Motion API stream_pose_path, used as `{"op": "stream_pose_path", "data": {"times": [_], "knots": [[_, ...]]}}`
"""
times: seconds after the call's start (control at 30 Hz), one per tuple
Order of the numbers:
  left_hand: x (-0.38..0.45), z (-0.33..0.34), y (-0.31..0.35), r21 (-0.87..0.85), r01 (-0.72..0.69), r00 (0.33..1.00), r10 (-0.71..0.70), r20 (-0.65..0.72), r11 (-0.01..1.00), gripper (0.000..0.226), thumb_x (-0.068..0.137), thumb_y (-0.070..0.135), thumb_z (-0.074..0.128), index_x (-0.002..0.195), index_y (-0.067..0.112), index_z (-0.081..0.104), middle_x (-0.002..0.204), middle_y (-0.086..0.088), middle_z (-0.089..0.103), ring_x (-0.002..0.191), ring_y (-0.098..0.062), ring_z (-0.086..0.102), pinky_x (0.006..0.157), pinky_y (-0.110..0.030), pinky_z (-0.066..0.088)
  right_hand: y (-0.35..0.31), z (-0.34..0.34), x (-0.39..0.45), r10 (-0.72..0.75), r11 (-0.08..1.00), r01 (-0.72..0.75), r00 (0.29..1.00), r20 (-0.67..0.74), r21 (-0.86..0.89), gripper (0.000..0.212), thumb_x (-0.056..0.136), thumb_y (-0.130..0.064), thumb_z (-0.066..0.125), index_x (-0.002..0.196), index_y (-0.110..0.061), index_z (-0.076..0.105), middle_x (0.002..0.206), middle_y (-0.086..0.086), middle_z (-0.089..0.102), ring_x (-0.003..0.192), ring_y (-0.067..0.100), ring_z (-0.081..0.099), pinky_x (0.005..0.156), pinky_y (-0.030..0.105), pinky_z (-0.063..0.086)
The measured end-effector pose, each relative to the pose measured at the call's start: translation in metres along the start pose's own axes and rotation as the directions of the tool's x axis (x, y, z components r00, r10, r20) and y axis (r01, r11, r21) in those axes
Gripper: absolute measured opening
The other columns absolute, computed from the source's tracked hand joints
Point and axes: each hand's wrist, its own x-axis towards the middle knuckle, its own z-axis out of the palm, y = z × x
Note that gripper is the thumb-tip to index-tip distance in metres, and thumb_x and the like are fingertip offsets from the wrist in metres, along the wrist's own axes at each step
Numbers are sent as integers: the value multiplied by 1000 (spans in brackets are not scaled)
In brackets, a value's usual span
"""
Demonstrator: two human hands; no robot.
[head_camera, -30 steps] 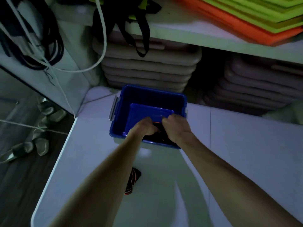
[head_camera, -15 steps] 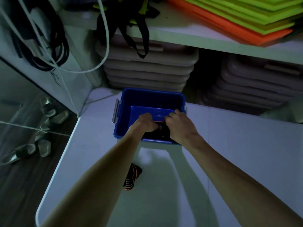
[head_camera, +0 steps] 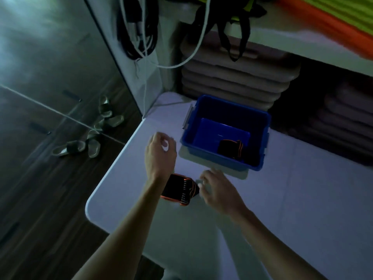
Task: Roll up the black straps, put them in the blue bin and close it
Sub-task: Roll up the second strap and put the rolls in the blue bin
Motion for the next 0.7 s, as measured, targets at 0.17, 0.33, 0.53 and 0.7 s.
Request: {"op": "stream_pose_path", "data": {"times": [0.17,0.33,0.53,0.7], "knots": [[-31,1,-81,292,343,828,-434,355,893,35,84,27,59,115,11,58,117,-11,56,108,-28,57,89,-33,48,-3,51,15,346,917,-375,917,200,134,64,77,-67,44,106,-10,45,112,9,43,105,25,40,79,37,40],[-49,5,-82,258,397,709,-473,522,881,36,83,17,57,117,8,59,111,-12,64,94,-24,60,69,-27,46,-13,61,29,390,889,-424,899,198,172,32,87,-32,64,107,-7,57,103,10,65,92,25,61,70,33,48],[-36,-14,-42,58,394,779,-367,508,917,28,83,19,64,109,11,57,96,-5,64,74,-14,60,55,-24,45,-40,11,24,317,882,-321,946,71,345,23,87,-34,67,100,-15,64,87,-6,67,76,4,63,56,13,45],[-4,-22,32,-141,242,873,-152,464,960,27,80,22,65,104,14,57,83,3,59,70,-14,57,58,-28,46,-55,-69,27,263,837,-173,959,-105,519,21,92,-39,63,100,-20,66,89,-6,71,82,5,68,72,27,56]]}}
